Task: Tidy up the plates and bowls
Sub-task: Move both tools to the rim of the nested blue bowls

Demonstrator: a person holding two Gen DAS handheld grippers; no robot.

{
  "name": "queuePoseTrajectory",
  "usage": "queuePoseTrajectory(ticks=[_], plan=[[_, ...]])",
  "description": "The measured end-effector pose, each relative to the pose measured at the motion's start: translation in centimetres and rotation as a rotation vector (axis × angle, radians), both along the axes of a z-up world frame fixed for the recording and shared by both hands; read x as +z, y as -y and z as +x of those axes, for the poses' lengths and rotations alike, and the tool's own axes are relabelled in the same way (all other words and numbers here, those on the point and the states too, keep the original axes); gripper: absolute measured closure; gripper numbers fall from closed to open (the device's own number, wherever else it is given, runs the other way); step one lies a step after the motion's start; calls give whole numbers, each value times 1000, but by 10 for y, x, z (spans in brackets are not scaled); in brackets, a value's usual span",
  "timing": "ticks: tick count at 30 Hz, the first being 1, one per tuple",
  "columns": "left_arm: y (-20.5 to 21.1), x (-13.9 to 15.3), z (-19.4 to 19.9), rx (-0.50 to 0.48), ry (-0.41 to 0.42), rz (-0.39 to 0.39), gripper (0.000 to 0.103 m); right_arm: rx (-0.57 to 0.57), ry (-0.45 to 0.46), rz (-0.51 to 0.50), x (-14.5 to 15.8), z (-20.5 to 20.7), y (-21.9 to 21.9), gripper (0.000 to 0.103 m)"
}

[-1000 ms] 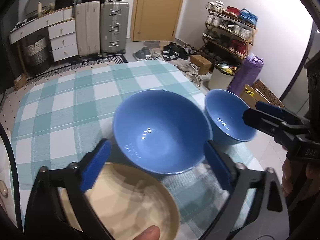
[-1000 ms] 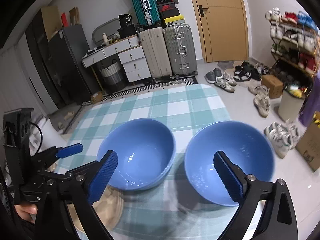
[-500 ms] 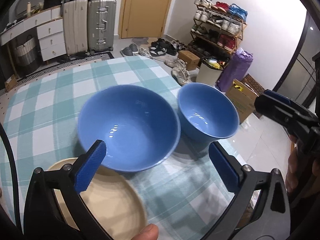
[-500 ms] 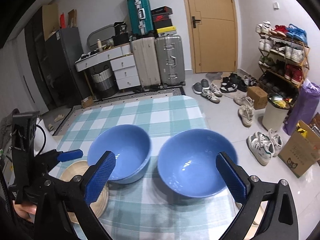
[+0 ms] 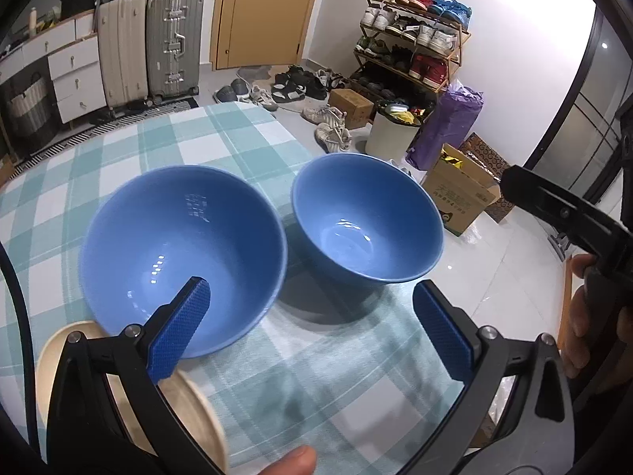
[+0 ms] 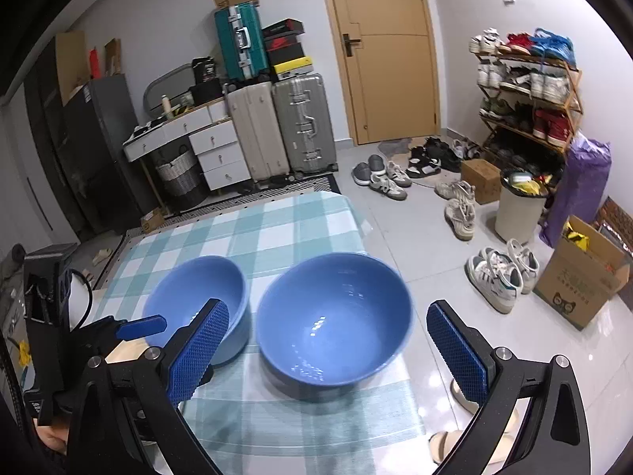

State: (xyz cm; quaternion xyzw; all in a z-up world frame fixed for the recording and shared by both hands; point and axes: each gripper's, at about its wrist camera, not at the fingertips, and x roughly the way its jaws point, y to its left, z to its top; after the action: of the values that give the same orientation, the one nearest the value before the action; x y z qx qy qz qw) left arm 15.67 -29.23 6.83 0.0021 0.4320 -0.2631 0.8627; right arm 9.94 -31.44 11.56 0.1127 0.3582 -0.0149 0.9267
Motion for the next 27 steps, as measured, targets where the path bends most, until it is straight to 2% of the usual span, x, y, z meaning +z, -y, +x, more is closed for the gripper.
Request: queuePoseTrajectory(ticks=[8,10,12,20,22,27], plan=[[24,-4,4,-57,-18,-44,6,-66,-19,27,-12,-1,39,1],[28,-6,6,-67,-28,-50,14,-76,-19,32,-15,0,46,1],[35,-9,9,-76,-44,-49,18,-84,-22,36,-18,0,53,1],[50,-26,25,-49,-91,-60,27,-100,-58,71,-41,11,68,1],[52,-31,30,-44,-99,-63,33,-103,-63,82,-46,14,70,1],[57,-45,40,-34,-118,-49,36,-115,-91,117,-64,24,75,1]])
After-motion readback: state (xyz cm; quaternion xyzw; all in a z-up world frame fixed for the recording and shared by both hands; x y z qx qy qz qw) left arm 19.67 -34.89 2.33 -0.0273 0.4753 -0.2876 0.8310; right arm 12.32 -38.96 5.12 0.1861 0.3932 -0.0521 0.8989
